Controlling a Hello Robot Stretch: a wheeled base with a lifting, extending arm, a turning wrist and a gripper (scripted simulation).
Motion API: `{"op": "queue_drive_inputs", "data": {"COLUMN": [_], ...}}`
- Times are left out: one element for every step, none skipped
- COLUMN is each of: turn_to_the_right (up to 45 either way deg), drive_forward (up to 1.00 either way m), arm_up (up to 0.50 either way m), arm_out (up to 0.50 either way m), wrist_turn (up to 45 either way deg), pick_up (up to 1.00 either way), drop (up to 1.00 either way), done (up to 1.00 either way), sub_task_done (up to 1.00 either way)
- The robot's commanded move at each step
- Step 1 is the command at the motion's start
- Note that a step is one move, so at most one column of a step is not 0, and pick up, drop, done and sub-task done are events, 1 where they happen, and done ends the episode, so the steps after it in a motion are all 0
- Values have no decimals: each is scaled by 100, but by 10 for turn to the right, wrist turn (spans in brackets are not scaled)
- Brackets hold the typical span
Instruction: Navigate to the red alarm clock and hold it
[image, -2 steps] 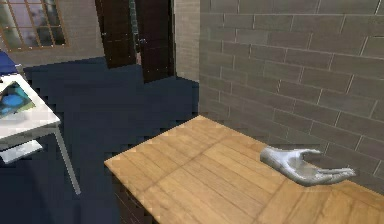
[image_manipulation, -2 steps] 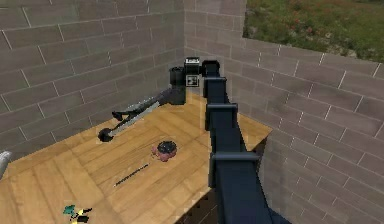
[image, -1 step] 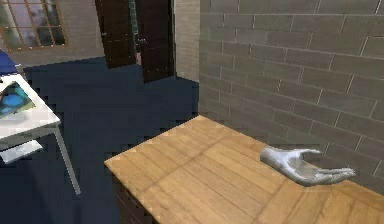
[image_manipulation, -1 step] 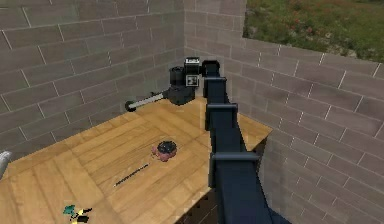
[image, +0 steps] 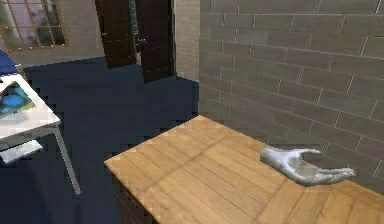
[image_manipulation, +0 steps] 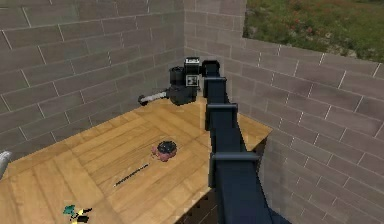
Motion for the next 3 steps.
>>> {"op": "queue_drive_inputs", "data": {"turn_to_the_right": [0, 0, 0], "drive_forward": [0, 0, 0], "arm_up": [-30, 0, 10], "arm_out": [0, 0, 0], "wrist_turn": [0, 0, 0], "pick_up": [0, 100, 0], "drop": [0, 0, 0], "done": [0, 0, 0], "sub_task_done": [0, 0, 0]}}
